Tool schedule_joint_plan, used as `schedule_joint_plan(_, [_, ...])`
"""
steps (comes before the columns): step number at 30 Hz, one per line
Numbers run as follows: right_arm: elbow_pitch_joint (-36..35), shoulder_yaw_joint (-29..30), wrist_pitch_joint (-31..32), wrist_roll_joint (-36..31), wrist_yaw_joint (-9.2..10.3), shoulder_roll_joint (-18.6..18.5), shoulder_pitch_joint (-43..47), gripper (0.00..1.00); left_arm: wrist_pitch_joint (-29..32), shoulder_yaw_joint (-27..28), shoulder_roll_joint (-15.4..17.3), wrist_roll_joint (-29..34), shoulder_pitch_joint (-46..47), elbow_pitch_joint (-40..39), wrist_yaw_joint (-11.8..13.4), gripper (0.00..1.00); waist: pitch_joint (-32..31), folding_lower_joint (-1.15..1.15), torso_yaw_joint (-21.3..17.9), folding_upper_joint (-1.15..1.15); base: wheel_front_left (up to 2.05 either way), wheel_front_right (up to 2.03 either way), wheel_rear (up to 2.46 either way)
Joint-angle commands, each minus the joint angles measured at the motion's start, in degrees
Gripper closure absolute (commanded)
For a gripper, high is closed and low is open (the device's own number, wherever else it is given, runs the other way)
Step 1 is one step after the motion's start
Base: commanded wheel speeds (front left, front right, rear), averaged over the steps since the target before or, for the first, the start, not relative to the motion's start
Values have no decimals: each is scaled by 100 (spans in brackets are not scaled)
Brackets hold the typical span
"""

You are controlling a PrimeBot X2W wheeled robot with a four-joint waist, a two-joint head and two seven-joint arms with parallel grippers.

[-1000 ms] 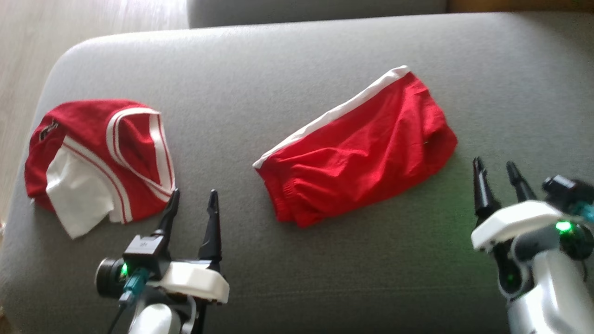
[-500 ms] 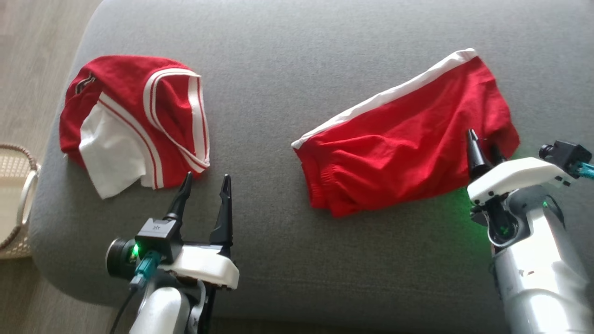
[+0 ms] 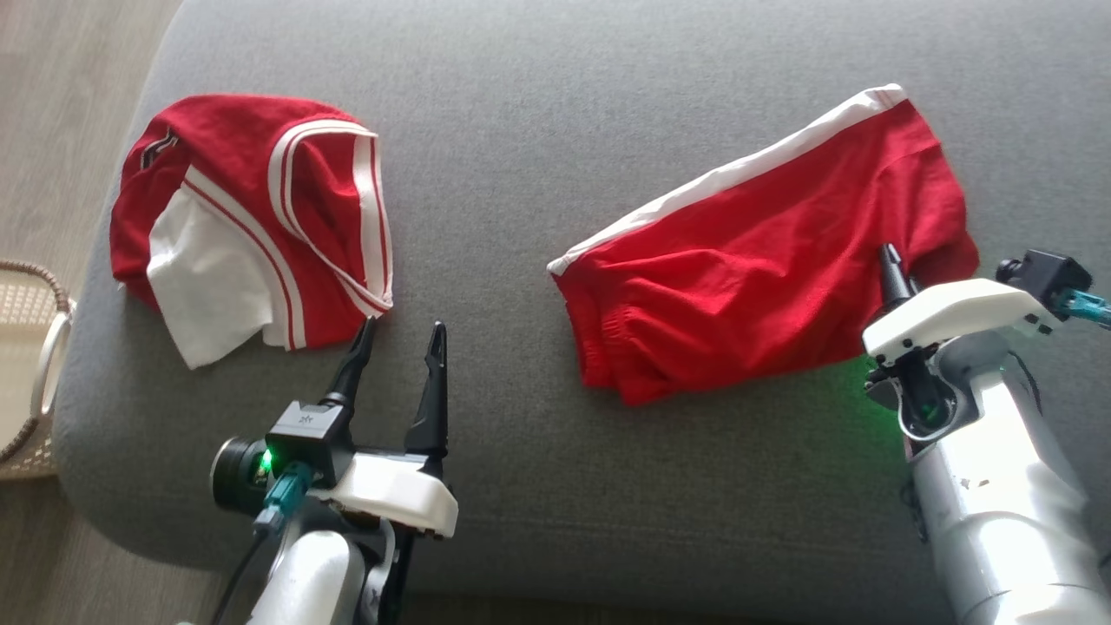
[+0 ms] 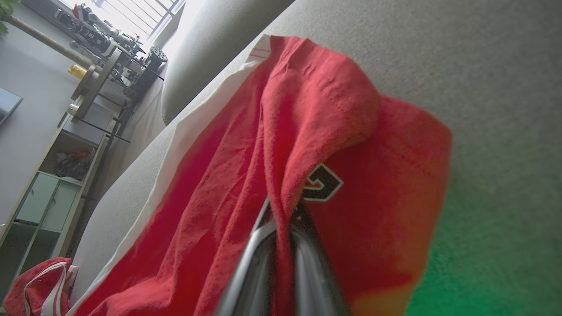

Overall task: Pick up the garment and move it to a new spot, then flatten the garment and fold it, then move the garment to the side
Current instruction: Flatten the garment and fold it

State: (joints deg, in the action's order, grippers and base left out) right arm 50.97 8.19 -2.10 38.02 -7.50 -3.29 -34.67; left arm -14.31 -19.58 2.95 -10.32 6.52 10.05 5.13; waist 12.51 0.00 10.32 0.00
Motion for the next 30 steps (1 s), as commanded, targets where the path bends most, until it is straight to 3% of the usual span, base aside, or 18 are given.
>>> schedule_joint_plan(1, [-159,-213,-89,-57,1,41,-101,100,-69,174,-6,-19,189,-132,51,0,-62,0,-54,0,0,0,0])
schedule_joint_plan(13, [-438,-563,7,-432,1,-16,420,100,-69,237,-7,36,13,-32,15,0,-468,0,-431,0,0,0,0])
schedule_joint_plan(14, [-441,-573,59,-463,1,-23,451,93,-69,242,-7,40,3,-28,9,0,-486,0,-454,0,0,0,0])
schedule_joint_plan(15, [-436,-567,72,-525,1,-52,473,57,-69,241,-7,43,-2,-21,-1,0,-499,0,-468,0,0,0,0])
schedule_joint_plan(16, [-435,-561,71,-586,1,-69,484,0,-69,235,-7,46,-4,-12,-11,0,-508,0,-478,0,0,0,0])
schedule_joint_plan(21, [-431,-403,44,-648,1,-49,461,0,-69,225,-7,32,9,7,-22,0,-501,0,-482,0,0,0,0])
schedule_joint_plan(30, [-78,436,-63,-470,1,6,303,0,-69,158,-7,-25,0,38,-12,0,-423,0,-333,0,0,0,0])
